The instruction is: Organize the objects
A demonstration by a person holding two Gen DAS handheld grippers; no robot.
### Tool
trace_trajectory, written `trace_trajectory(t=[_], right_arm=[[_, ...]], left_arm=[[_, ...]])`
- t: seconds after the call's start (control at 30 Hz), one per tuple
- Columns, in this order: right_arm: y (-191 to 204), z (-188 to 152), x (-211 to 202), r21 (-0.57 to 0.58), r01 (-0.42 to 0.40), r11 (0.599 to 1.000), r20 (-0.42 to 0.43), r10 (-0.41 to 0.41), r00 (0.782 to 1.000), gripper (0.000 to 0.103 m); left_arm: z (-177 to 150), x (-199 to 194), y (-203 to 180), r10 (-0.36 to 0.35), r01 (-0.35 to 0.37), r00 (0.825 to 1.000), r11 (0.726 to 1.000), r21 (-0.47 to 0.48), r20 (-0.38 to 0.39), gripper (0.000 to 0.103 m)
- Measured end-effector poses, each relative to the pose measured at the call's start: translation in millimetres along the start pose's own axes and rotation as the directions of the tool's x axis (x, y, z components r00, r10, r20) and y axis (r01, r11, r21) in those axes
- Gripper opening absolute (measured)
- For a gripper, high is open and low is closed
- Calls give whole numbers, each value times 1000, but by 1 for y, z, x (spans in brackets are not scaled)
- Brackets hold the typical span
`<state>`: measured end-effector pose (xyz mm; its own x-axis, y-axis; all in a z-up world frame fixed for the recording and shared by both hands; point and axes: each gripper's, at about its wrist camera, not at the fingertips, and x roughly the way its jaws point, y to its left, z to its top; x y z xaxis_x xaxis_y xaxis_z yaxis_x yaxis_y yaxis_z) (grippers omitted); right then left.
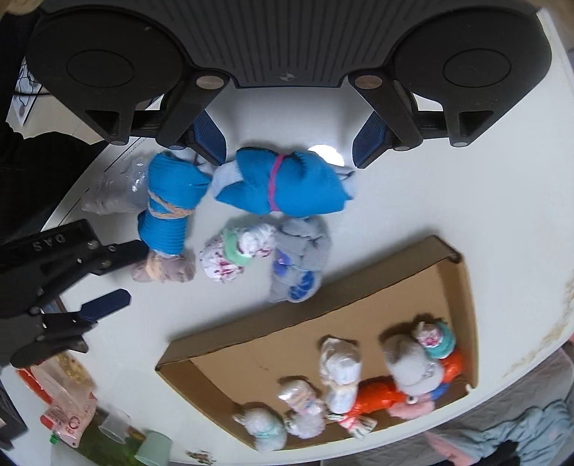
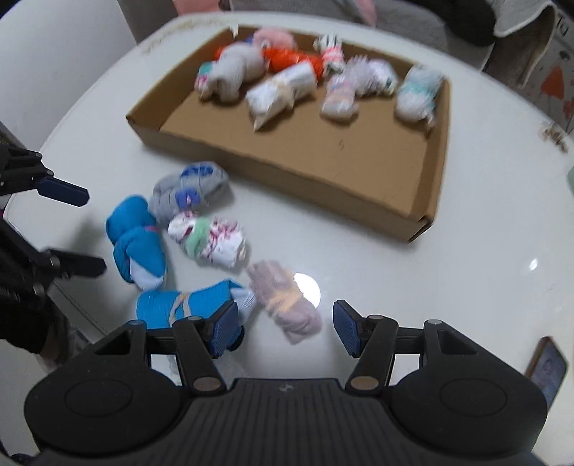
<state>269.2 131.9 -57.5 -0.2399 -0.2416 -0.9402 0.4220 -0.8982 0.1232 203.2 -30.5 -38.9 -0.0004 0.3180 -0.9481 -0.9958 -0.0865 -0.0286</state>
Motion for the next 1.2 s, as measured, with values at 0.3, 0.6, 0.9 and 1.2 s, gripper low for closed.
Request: trace_trajectory(t=[0.3, 0.6, 0.9, 1.2], right_arm=[[-10, 3, -13, 106, 5, 994, 89, -14, 996, 55], [-10, -27, -76, 226, 19, 974, 206, -67, 976, 55], [11, -5, -120, 150, 129, 980, 196, -157, 968, 67], [12, -2, -53, 187, 93, 978, 115, -116, 987, 62]], left_arm=[[3, -8, 1, 8, -8, 999, 1000, -10, 40, 84], [12, -17, 1, 10, -11, 997, 1000, 15, 82, 85], [6, -26, 16, 28, -28, 995, 1000, -4, 93, 86], [0, -5, 19, 22, -20, 997, 999, -25, 72, 85]])
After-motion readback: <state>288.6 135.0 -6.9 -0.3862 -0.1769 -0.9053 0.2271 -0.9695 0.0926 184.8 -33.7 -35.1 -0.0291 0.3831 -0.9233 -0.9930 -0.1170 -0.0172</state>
